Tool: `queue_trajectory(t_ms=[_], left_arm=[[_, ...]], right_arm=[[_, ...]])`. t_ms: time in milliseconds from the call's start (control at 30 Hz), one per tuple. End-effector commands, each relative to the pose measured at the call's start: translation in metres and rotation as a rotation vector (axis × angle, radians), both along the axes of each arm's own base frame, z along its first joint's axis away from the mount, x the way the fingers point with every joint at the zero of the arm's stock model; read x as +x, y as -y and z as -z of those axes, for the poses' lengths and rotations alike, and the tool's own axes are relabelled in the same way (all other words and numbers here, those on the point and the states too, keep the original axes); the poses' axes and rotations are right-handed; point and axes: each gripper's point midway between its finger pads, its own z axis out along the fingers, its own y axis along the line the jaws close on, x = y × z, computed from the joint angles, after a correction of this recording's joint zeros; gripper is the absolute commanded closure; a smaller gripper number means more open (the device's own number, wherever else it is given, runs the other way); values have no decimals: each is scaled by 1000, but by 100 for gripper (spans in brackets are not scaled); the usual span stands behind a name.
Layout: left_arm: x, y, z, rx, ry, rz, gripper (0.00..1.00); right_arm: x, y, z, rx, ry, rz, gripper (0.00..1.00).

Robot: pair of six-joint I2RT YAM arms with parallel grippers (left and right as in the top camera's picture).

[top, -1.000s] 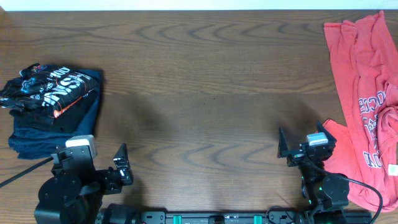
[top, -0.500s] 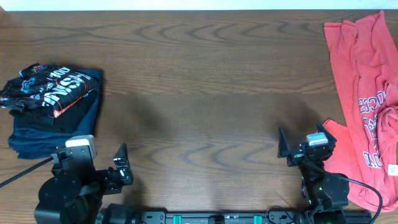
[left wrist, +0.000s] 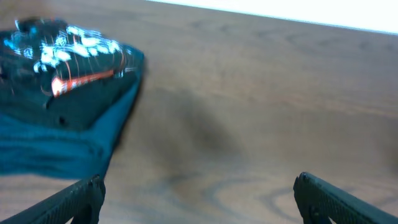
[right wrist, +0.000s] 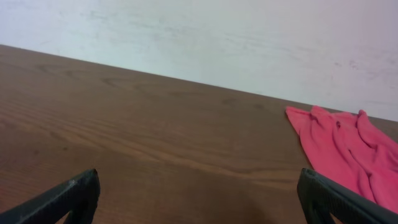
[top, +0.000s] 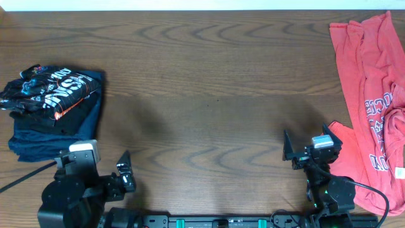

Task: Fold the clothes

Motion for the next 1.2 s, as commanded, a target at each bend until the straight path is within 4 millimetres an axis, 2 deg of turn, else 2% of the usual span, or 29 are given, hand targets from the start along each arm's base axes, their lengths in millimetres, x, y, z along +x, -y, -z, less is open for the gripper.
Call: queue_trajectory(t_ms=[0,167,300,533,700,900,1167], left_arm=[[-5,-8,11,-5,-43,-57,2],[-7,-23,34,0,-105,-157,2],[-4,-25,60,1,-122,-169,2],[22,-25,99,-7,22,-163,2],[40,-17,124,-14,113,-121,2],[67,-13,132,-21,270,-102,2],[95,-8,115,33,540,-50,2]], right_arm=[[0,-1,1,-11,0,-1,1],[0,-1,1,-11,-1,-1,1],[0,-1,1,-11,0,-1,1],[0,-1,1,-11,-1,-1,1],[0,-1,1,-11,-1,-1,1],[0,-1,1,-11,-1,-1,1],[0,-1,1,-11,-1,-1,1]])
